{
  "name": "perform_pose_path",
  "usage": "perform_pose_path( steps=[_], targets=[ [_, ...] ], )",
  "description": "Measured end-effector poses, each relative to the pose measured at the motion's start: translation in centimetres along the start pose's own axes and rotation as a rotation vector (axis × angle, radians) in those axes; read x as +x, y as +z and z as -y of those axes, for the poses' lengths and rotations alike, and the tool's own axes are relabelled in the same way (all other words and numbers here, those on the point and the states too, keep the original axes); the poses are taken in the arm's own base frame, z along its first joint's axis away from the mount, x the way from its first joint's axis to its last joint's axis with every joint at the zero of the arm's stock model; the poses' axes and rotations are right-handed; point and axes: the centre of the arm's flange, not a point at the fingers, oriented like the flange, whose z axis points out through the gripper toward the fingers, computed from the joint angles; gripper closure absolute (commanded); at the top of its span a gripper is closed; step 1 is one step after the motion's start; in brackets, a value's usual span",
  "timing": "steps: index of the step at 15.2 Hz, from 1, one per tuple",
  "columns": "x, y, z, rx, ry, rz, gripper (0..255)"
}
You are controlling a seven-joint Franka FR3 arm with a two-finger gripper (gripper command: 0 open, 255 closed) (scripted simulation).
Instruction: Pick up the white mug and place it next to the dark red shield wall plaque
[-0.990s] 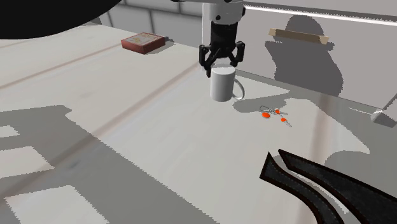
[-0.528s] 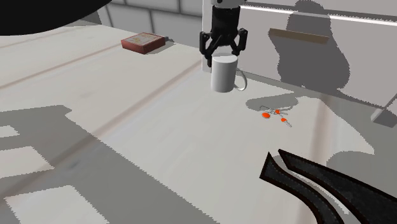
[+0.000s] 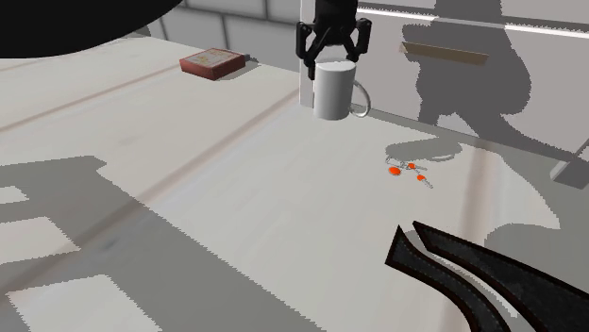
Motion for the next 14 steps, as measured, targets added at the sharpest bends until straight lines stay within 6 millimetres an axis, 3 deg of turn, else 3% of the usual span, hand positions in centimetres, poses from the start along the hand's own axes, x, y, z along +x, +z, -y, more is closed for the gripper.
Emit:
perform_pose_path(
  steps=[6, 14],
  targets=[
    [-0.7, -2.4, -0.1, 0.000, 0.000, 0.000, 255],
    [-10.5, -2.6, -1.2, 0.000, 0.001, 0.001, 255]
  ],
)
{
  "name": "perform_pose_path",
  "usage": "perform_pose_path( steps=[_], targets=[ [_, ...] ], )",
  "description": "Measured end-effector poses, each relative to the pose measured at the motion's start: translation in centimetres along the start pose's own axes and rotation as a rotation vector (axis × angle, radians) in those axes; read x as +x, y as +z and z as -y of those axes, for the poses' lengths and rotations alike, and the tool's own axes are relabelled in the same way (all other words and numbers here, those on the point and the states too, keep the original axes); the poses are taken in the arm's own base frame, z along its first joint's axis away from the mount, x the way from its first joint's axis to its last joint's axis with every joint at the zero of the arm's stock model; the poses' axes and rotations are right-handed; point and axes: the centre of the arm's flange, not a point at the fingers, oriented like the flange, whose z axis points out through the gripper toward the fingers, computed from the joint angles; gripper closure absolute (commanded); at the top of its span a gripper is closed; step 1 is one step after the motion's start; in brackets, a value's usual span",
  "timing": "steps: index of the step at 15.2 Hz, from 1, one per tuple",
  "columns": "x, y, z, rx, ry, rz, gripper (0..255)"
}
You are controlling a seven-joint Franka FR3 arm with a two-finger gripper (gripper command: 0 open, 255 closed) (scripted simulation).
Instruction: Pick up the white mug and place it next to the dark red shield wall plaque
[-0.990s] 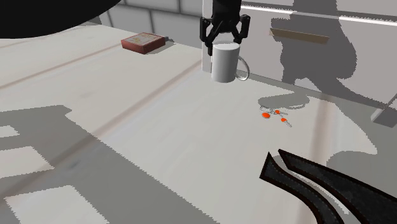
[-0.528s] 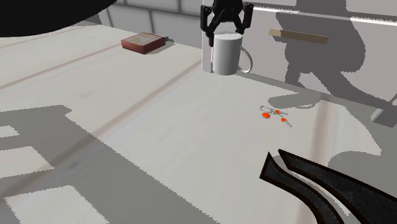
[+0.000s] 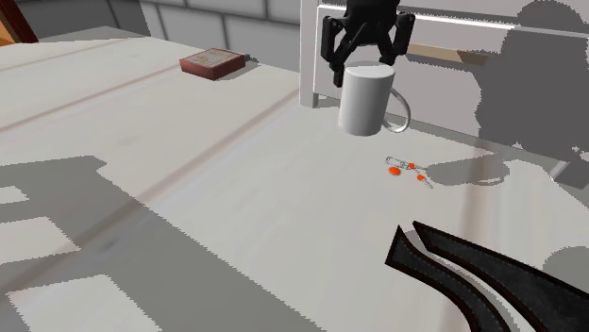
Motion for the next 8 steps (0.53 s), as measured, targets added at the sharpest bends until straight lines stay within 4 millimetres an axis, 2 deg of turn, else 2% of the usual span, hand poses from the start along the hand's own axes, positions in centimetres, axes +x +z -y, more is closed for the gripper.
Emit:
perform_pose_path(
  steps=[8],
  targets=[
    [-10.3, 0.1, -1.0, 0.000, 0.000, 0.000, 255]
  ],
)
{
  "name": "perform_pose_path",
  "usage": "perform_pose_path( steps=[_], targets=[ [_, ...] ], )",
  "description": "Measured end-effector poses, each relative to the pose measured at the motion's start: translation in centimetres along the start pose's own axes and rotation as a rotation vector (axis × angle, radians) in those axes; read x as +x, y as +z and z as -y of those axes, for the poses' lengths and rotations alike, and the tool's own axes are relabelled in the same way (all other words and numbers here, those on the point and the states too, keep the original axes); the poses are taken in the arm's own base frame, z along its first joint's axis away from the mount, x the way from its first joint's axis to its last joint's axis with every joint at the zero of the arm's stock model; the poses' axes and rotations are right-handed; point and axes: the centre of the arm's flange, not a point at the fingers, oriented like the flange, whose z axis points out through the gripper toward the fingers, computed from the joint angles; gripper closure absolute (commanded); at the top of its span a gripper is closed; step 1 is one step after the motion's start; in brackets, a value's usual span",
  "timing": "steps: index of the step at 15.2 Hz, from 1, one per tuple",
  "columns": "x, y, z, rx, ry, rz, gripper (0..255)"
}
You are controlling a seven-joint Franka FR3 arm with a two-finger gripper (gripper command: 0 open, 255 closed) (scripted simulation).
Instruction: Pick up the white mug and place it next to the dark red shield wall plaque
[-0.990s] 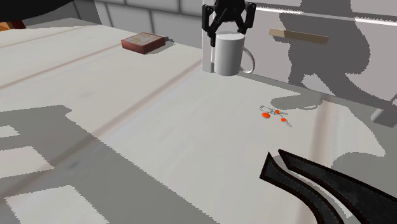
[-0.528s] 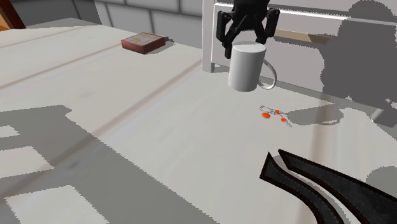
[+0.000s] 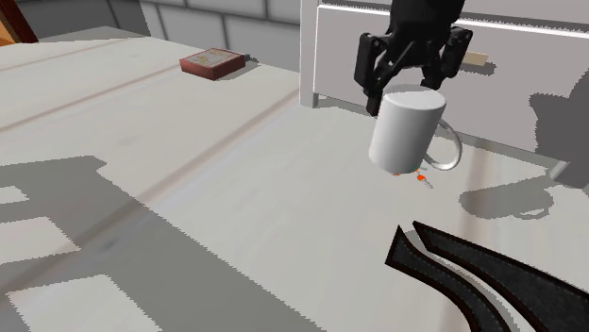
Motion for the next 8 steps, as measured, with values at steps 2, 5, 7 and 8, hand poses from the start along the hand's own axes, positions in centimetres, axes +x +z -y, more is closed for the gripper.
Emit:
perform_pose_path(
  steps=[2, 5, 7, 8],
  targets=[
    [-2.9, 0.3, -0.3, 0.000, 0.000, 0.000, 255],
    [-6.9, 0.5, -0.6, 0.000, 0.000, 0.000, 255],
    [-9.5, 0.5, -1.0, 0.000, 0.000, 0.000, 255],
    [-10.7, 0.3, -1.2, 0.000, 0.000, 0.000, 255]
  ],
)
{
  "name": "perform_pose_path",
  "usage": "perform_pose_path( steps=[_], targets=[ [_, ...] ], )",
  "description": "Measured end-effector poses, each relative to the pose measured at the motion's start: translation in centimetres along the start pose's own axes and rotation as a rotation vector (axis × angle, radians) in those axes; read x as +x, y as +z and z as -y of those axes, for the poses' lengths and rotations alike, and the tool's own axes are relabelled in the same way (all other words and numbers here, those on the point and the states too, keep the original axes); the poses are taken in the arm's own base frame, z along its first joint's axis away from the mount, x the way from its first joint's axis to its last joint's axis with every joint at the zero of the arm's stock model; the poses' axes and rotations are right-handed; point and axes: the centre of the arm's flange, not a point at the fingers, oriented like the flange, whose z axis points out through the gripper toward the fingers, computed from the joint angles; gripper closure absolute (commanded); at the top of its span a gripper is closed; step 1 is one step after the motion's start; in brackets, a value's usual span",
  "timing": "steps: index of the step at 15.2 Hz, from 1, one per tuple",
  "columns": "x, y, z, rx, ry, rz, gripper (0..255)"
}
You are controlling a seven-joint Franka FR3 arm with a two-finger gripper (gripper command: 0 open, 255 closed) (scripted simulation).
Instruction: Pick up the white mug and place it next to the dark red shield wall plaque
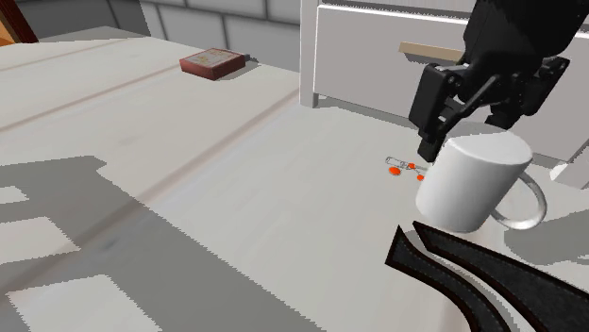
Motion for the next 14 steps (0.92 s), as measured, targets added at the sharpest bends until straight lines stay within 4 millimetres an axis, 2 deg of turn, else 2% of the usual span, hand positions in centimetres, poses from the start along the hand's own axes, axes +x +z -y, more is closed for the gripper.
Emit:
perform_pose_path(
  steps=[10, 14],
  targets=[
    [-12.7, 0.0, -1.4, 0.000, 0.000, 0.000, 255],
    [-18.4, 0.2, -1.9, 0.000, 0.000, 0.000, 255]
  ],
)
